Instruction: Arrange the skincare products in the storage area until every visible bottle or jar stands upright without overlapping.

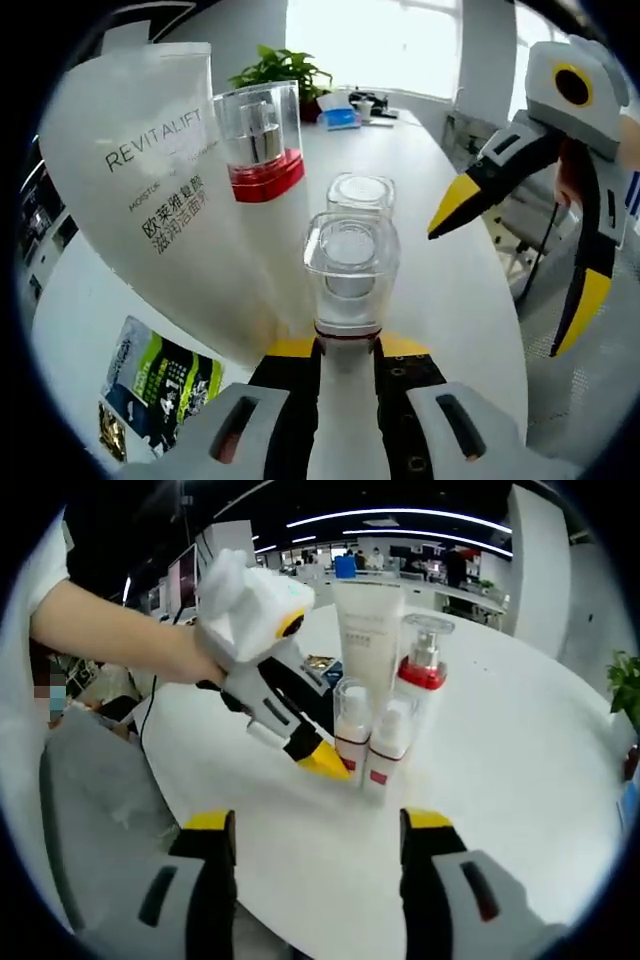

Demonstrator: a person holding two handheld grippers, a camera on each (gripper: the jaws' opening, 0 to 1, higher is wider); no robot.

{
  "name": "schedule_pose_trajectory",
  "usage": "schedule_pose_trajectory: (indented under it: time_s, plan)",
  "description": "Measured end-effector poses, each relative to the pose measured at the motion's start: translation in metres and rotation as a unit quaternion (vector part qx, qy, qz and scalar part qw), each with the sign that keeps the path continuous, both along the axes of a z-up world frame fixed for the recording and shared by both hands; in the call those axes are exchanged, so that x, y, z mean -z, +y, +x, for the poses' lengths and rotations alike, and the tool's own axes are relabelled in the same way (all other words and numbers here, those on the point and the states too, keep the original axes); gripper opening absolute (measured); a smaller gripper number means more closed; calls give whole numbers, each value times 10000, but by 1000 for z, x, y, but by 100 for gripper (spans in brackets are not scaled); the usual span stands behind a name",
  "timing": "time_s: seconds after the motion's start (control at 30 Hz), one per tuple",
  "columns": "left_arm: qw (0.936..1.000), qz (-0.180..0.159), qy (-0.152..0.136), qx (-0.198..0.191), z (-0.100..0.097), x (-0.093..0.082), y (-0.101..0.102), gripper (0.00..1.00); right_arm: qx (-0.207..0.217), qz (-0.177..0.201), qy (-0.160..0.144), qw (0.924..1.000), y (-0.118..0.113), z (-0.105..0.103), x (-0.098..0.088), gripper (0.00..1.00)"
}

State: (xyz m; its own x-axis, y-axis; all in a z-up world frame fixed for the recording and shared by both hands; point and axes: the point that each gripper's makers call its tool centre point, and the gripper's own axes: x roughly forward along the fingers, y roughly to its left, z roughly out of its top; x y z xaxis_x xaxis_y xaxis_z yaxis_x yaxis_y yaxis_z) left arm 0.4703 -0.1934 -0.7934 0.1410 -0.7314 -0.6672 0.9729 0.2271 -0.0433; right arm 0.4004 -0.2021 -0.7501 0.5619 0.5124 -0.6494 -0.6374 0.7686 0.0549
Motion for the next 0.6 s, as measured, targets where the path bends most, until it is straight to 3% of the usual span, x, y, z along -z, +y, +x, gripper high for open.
schedule_pose_trajectory:
  time_s: [0.3, 0.6]
  plan:
    - [9996, 176, 140, -143, -8, 10, 15, 22, -26, -60, 32, 10000, -1, -1, -1, 67]
    - [9978, 339, 314, -470, -22, 17, 41, 37, -64, -139, 3, 9999, 3, -5, -1, 71]
